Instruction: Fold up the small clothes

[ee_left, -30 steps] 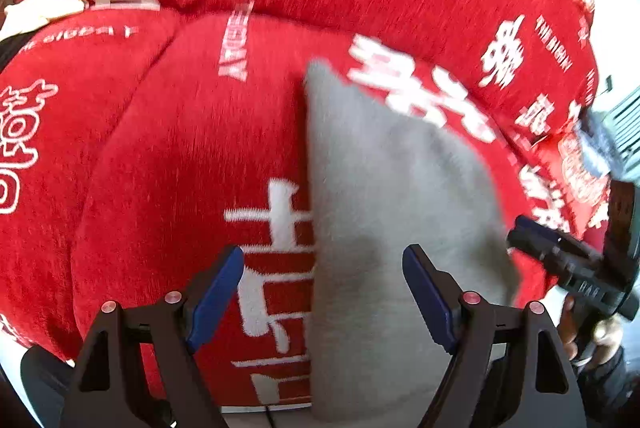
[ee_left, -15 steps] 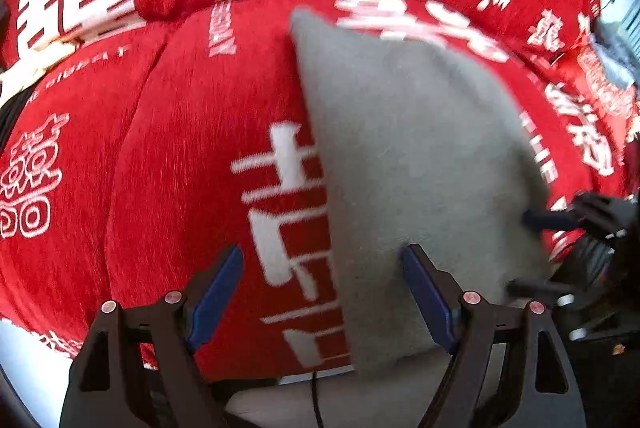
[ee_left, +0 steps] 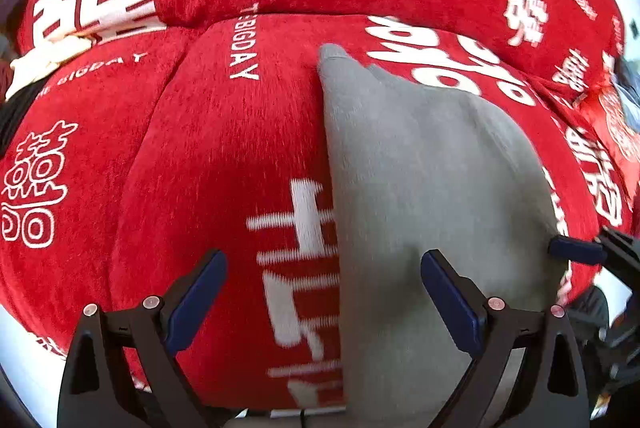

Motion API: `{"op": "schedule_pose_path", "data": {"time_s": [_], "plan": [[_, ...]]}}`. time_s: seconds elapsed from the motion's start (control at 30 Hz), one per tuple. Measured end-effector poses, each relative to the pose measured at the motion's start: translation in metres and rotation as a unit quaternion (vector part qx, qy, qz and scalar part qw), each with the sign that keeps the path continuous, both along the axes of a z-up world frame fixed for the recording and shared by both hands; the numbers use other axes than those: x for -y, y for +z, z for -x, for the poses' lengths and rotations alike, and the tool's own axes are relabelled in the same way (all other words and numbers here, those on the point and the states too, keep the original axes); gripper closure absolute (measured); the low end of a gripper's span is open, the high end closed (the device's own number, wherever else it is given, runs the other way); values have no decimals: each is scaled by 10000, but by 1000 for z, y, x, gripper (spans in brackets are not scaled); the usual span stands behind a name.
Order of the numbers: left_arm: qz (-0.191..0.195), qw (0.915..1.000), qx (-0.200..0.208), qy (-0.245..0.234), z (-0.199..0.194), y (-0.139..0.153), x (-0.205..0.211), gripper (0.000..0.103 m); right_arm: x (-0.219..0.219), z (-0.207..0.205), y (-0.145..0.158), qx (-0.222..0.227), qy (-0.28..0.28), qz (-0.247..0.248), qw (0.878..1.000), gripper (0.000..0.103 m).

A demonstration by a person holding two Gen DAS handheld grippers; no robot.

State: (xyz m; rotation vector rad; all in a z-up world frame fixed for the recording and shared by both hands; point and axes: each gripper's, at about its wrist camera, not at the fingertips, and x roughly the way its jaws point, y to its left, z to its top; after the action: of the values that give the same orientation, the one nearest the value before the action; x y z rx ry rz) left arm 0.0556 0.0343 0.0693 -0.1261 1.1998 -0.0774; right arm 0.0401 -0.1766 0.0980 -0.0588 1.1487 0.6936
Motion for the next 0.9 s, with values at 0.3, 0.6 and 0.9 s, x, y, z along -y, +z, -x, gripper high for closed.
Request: {"op": "schedule_pose_path", "data": {"time_s": [0.3, 0.6, 0.9], "plan": [[-431, 9990, -69, -30, -21, 1, 10, 4, 1, -33, -6, -181, -243, -91, 9995, 31], [-754, 9967, -309, -73, -68, -16, 30, 4, 1, -113, -30, -427, -519, 617, 9958, 30], [-691, 9970, -358, -32, -77, -17, 29, 4, -23, -119, -40, -157, -313, 1133, 9929, 15]]}}
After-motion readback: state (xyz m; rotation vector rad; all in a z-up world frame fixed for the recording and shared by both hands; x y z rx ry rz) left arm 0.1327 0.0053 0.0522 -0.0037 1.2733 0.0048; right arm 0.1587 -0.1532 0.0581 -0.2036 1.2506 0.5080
